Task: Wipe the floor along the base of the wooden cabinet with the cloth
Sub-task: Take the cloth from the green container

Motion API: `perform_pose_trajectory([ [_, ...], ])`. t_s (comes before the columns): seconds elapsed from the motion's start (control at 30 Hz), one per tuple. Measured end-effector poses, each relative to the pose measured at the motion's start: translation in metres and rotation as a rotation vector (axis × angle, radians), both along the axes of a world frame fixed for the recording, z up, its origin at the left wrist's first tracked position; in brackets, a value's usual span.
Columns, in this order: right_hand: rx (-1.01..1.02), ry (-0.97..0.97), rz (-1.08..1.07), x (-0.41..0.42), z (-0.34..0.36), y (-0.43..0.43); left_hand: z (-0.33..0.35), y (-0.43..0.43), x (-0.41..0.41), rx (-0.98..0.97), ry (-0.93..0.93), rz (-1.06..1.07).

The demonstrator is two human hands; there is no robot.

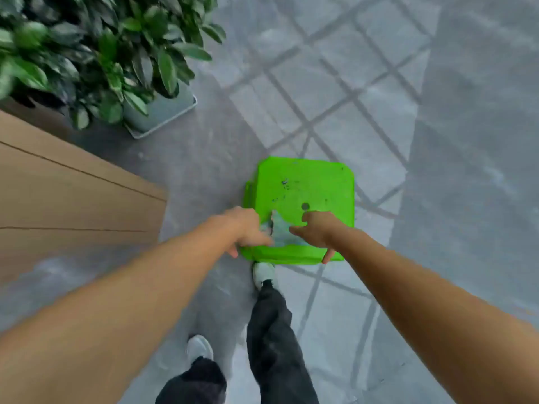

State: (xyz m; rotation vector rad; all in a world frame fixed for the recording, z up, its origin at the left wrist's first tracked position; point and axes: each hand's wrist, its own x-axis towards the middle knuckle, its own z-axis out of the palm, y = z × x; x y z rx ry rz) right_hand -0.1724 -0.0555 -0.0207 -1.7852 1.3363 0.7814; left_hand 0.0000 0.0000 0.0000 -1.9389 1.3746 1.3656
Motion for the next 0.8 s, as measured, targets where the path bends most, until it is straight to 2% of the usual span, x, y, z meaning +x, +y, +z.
perform_pose_trajectory([
  [0.03,-0.021,-0.007,-0.016,0.002,-0.024,0.010,-0.027,0.005,-0.005,-0.019,-0.015,0.004],
  [0.1,-0.128,-0.064,-0.097,0.004,-0.077,0.035,-0.084,0.022,-0.020,-0.098,0.014,0.187],
  [0.23,-0.432,-0.247,-0.292,0.015,-0.141,0.088,-0.158,0.057,-0.048,-0.322,0.246,0.790],
  [0.3,-0.560,-0.319,-0.300,0.023,-0.152,0.097,-0.180,0.069,-0.045,-0.448,0.320,1.030],
  [0.47,-0.675,-0.354,-0.082,0.056,-0.159,0.110,-0.208,0.100,-0.008,-0.483,0.626,1.388],
  [0.53,-0.687,-0.299,0.089,0.084,-0.163,0.114,-0.224,0.118,0.018,-0.456,0.606,1.485],
  [0.63,-0.450,-0.216,0.197,0.137,-0.185,0.117,-0.249,0.159,0.064,-0.404,0.409,1.508],
  [0.73,-0.124,-0.267,0.165,0.197,-0.226,0.121,-0.278,0.202,0.113,-0.353,0.300,1.583],
  [0.8,0.138,-0.304,0.040,0.235,-0.262,0.125,-0.301,0.225,0.151,-0.298,0.268,1.664],
])
